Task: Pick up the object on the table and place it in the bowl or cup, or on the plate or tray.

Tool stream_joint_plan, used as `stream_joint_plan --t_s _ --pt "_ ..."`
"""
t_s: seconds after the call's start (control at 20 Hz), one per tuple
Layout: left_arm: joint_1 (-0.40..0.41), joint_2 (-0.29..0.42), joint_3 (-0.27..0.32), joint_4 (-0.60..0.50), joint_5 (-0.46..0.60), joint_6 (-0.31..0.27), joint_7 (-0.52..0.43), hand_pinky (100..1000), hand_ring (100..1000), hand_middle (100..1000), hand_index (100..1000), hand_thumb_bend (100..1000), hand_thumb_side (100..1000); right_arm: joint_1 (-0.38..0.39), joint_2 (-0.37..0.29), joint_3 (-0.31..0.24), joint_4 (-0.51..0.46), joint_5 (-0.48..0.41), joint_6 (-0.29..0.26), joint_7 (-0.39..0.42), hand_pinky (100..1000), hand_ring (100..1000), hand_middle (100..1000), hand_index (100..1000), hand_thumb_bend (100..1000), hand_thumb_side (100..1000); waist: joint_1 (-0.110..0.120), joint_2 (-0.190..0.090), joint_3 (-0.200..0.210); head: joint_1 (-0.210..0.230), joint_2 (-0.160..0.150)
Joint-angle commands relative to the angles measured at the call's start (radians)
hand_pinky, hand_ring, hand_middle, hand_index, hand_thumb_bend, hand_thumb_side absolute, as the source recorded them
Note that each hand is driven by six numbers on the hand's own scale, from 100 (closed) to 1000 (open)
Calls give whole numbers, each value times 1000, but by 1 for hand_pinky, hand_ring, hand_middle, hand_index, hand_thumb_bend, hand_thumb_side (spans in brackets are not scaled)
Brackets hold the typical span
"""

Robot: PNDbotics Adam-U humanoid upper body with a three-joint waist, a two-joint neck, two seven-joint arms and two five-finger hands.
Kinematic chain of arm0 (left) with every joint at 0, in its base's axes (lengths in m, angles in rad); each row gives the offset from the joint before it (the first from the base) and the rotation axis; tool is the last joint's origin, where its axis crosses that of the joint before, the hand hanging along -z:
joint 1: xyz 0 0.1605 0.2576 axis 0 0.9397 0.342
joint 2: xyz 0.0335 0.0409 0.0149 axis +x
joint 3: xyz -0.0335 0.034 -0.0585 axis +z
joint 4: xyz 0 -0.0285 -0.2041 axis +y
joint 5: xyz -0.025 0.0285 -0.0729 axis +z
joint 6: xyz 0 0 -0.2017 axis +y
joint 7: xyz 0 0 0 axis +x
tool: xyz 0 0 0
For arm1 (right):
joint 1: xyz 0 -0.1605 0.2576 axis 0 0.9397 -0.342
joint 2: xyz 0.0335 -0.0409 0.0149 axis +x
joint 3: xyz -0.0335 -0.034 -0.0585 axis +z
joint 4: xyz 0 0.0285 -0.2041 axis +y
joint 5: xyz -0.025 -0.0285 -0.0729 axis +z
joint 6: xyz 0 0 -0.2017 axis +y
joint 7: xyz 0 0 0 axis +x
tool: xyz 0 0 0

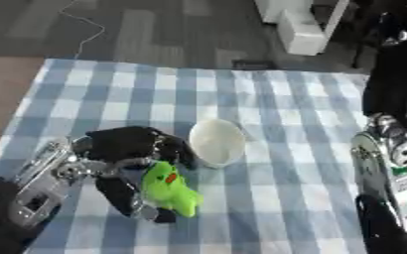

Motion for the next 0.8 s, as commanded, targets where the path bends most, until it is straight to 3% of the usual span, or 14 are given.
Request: stream_joint_plan --t_s 0.05,0.45,0.8 --pt "-24 16 -2 4 -4 -6 -3 665 613 737 820 469 856 -13 0 0 -15 0 -2 3 298 450 631 796 100 853 7 -12 0 8 -12" --pt "-52 -1 -13 98 9 -36 -24 669 632 753 815 484 830 -14 2 -1 -16 2 -2 3 299 450 631 795 100 854 6 -12 -2 14 -10" --pt "-64 -15 -23 192 -16 -102 -33 711 668 756 810 486 818 -15 7 0 -17 2 -2 3 300 450 631 795 100 855 5 -11 -5 18 -9"
